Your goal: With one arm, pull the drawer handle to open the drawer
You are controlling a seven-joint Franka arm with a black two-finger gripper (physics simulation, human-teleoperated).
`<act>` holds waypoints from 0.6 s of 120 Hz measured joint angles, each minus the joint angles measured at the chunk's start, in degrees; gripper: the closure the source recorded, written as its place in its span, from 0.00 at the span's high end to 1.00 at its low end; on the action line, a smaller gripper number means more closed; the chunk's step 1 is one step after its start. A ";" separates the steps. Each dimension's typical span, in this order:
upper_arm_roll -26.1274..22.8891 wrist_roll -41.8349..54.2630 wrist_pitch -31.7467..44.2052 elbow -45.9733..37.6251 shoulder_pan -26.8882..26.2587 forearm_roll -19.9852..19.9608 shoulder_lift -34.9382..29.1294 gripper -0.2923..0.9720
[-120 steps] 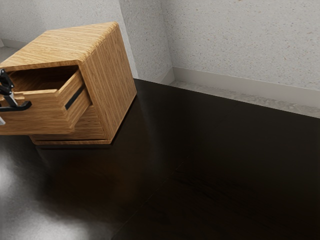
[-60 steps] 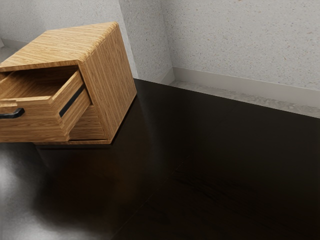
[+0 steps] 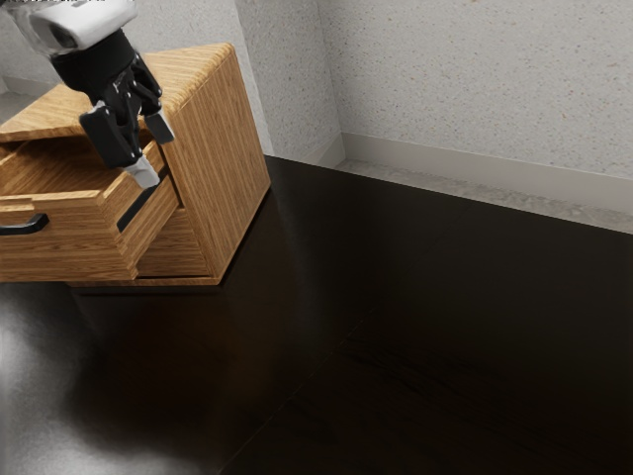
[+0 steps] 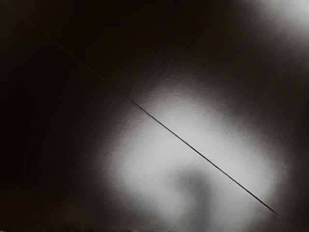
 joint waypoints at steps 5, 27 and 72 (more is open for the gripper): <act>0.05 -3.31 -0.40 0.06 0.06 0.06 0.94 0.76; -0.12 -16.14 -0.56 -0.04 0.50 1.16 5.32 0.77; 0.04 -32.82 1.86 -3.74 0.19 0.71 11.56 0.77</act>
